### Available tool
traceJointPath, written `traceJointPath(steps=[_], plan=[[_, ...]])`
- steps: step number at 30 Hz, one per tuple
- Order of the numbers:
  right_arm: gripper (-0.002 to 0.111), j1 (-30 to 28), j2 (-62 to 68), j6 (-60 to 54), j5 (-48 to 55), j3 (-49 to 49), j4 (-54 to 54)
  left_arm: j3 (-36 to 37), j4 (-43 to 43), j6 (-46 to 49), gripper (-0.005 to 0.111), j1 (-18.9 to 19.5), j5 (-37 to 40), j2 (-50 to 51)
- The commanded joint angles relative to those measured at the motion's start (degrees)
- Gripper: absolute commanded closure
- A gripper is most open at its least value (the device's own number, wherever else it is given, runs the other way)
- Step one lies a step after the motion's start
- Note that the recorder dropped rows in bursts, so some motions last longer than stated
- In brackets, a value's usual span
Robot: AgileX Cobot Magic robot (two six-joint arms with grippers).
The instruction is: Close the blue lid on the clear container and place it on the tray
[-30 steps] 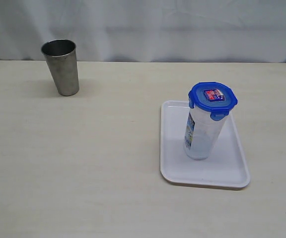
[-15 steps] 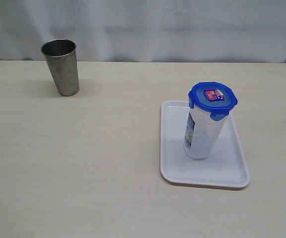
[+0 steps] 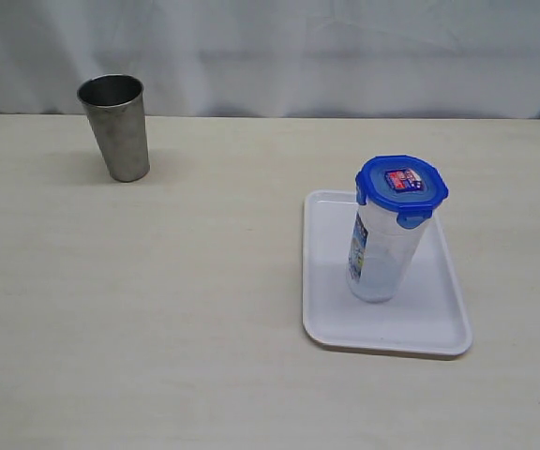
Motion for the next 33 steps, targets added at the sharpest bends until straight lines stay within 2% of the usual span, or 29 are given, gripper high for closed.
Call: traceJointPath(steps=[1, 5, 15, 20, 27, 33], plan=[[0.104, -0.2, -0.1, -3.1, -4.0, 0.2, 0.2, 0.2, -0.4, 0.3, 0.002, 0.0, -0.4, -0.2], [0.104, -2.3, -0.1, -3.3, -5.7, 0.3, -0.7, 0.2, -0.4, 0.3, 0.002, 0.0, -0.4, -0.2], [0.104, -14.7, -0.1, 2.1, -14.0, 7.8, -11.7, 0.2, -0.4, 0.3, 0.002, 0.0, -0.4, -0.2], [0.104, -22.1, -0.1, 0.8, -19.9, 12.0, -12.0, 0.2, -0.4, 0.3, 0.002, 0.0, -0.4, -0.2], [0.104, -29.7, -0.1, -3.2, -19.2, 14.4, -12.2, 0.2, -0.3, 0.3, 0.002, 0.0, -0.4, -0.2], [0.104, -30.7, -0.1, -2.3, -19.2, 18.7, -16.8, 0.2, -0.3, 0.3, 0.002, 0.0, -0.4, -0.2]])
